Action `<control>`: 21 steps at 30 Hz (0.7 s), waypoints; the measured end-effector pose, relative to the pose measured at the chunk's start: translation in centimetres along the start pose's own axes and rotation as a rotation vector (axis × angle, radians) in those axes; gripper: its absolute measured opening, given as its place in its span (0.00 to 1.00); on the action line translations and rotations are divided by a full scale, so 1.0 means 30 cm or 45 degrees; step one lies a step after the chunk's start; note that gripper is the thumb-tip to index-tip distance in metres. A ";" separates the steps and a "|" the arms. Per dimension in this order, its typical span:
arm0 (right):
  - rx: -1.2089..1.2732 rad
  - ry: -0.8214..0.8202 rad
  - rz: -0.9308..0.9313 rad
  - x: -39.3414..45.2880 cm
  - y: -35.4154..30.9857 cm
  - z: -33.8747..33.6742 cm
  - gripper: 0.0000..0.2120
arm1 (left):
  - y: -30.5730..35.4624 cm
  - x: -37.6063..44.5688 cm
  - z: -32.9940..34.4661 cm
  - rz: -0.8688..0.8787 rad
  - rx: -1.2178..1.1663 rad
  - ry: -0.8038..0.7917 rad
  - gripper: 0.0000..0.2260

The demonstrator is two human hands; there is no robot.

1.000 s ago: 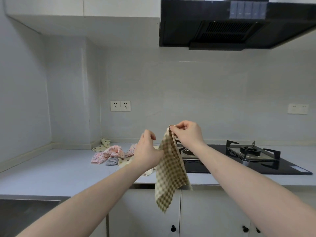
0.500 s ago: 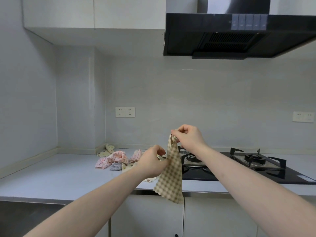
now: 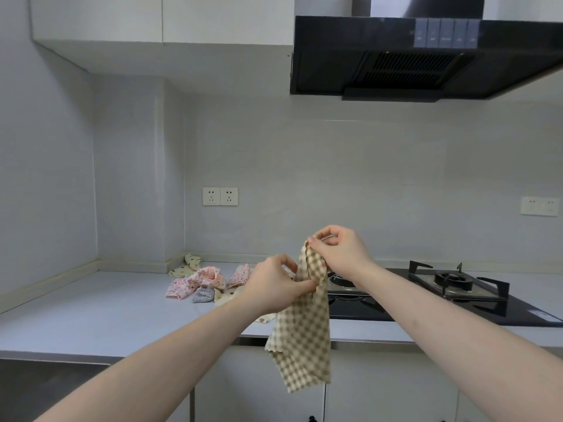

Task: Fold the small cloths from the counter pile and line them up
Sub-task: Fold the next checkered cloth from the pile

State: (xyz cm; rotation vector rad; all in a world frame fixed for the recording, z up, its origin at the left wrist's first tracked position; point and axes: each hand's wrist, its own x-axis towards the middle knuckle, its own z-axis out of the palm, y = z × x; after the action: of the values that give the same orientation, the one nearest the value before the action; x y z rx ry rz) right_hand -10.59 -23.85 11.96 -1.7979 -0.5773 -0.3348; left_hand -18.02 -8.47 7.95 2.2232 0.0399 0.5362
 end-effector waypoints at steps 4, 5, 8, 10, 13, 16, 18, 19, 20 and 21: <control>0.007 0.022 0.000 -0.015 -0.005 0.000 0.08 | -0.015 0.004 0.010 0.029 0.131 0.087 0.16; 0.015 0.013 0.002 -0.019 -0.007 -0.003 0.08 | -0.018 0.005 0.008 0.044 0.143 0.108 0.11; -0.001 -0.001 -0.008 -0.027 -0.008 -0.020 0.07 | -0.036 0.012 -0.011 0.072 0.207 0.105 0.05; -0.033 0.019 -0.005 -0.029 0.005 -0.036 0.07 | -0.063 0.020 -0.027 0.083 0.286 0.081 0.05; -0.056 0.041 0.018 -0.029 0.036 -0.065 0.07 | -0.117 0.030 -0.049 0.081 0.411 0.054 0.03; -0.076 0.028 0.042 -0.029 0.081 -0.085 0.06 | -0.166 0.039 -0.061 0.089 0.432 0.013 0.04; -0.091 0.008 0.054 -0.032 0.119 -0.090 0.06 | -0.189 0.045 -0.066 0.142 0.483 -0.036 0.02; -0.103 -0.002 0.059 -0.031 0.143 -0.091 0.06 | -0.203 0.050 -0.067 0.175 0.526 -0.056 0.01; -0.122 -0.010 0.065 -0.031 0.166 -0.090 0.06 | -0.216 0.053 -0.068 0.204 0.569 -0.073 0.01; -0.146 -0.018 0.071 -0.029 0.191 -0.088 0.06 | -0.232 0.058 -0.068 0.217 0.609 -0.081 0.02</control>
State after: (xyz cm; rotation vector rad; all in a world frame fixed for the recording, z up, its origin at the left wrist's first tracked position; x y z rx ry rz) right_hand -8.04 -27.80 7.67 -1.9242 -0.5262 -0.3228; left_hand -16.20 -2.05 4.59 2.7273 -0.0620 0.5947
